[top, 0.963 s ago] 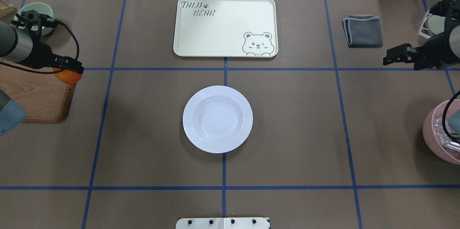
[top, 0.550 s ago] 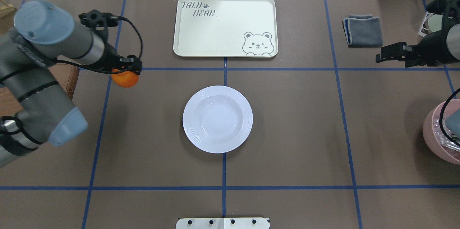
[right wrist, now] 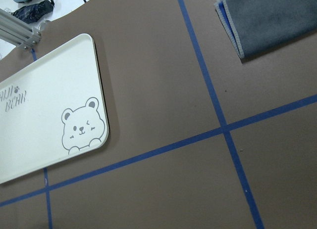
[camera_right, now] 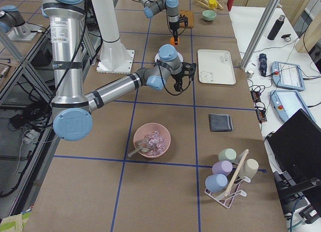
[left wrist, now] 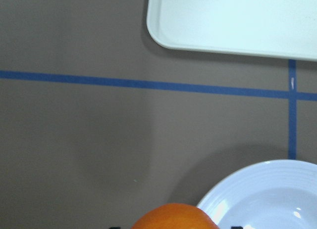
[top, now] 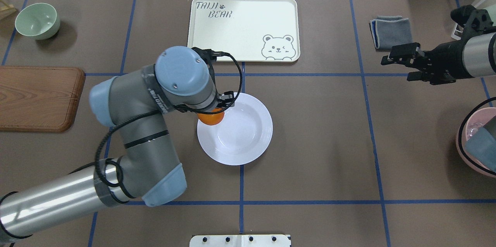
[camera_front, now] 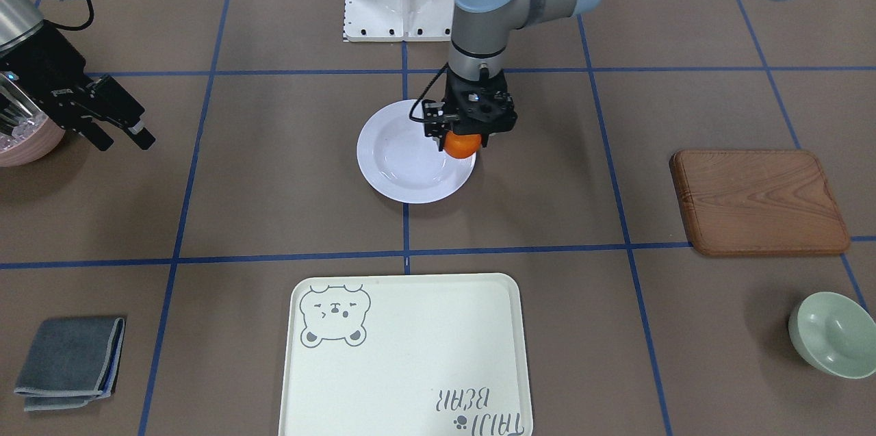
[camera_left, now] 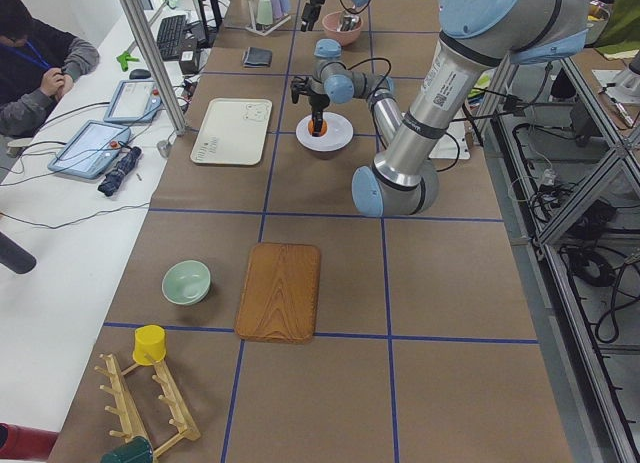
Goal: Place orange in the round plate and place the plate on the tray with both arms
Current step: 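Set the orange on the white plate with the left gripper while the right arm approaches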
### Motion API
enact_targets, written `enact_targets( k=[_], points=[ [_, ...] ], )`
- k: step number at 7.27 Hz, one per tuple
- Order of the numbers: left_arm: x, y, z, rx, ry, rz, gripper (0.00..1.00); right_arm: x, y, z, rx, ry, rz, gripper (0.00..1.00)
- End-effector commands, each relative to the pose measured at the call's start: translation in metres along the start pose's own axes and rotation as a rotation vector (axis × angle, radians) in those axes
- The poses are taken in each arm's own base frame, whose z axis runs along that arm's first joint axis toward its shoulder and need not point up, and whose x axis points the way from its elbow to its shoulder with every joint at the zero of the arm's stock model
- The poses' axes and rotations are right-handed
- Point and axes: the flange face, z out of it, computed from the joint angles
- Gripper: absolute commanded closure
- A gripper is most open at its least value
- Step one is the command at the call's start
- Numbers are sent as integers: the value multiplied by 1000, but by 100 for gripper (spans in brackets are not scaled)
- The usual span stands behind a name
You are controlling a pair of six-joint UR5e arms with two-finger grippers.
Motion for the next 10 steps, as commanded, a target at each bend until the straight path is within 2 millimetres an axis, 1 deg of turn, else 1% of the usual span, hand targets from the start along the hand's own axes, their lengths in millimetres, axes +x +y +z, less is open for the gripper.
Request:
enact_targets(
  k=[1, 2, 3, 4, 5, 6, 7, 8, 9, 10],
  points=[
    [33, 26, 30, 0, -39, -10, 100, -15, 41, 27, 47, -65, 101, 0],
    [37, 45, 47, 25, -52, 2, 100, -23, 66, 41, 73, -101, 121, 0],
    [41, 48, 61, 37, -31, -10, 100, -30, 80, 43, 77, -151, 143, 0],
    [40, 53, 75, 31, -39, -5, 86, -34, 90, 45, 79, -183, 162, 0],
    [41, 53, 76, 32, -41, -2, 32, -36, 106, 55, 102, -188, 161, 0],
    [44, 52, 67, 35, -25, 5, 2, -42, 121, 62, 105, -198, 154, 0],
    [45, 35, 28, 56, 30, 15, 1, -47, 131, 66, 112, -209, 167, 0],
    [30, 6, -14, 29, 33, 92, 1, -54, 145, 72, 116, -223, 167, 0],
    [2, -38, -50, 6, 2, 90, 1, -58, 161, 77, 125, -231, 160, 0],
    [-39, -66, -64, 14, -24, 142, 1, -57, 181, 85, 131, -231, 160, 0]
  ],
)
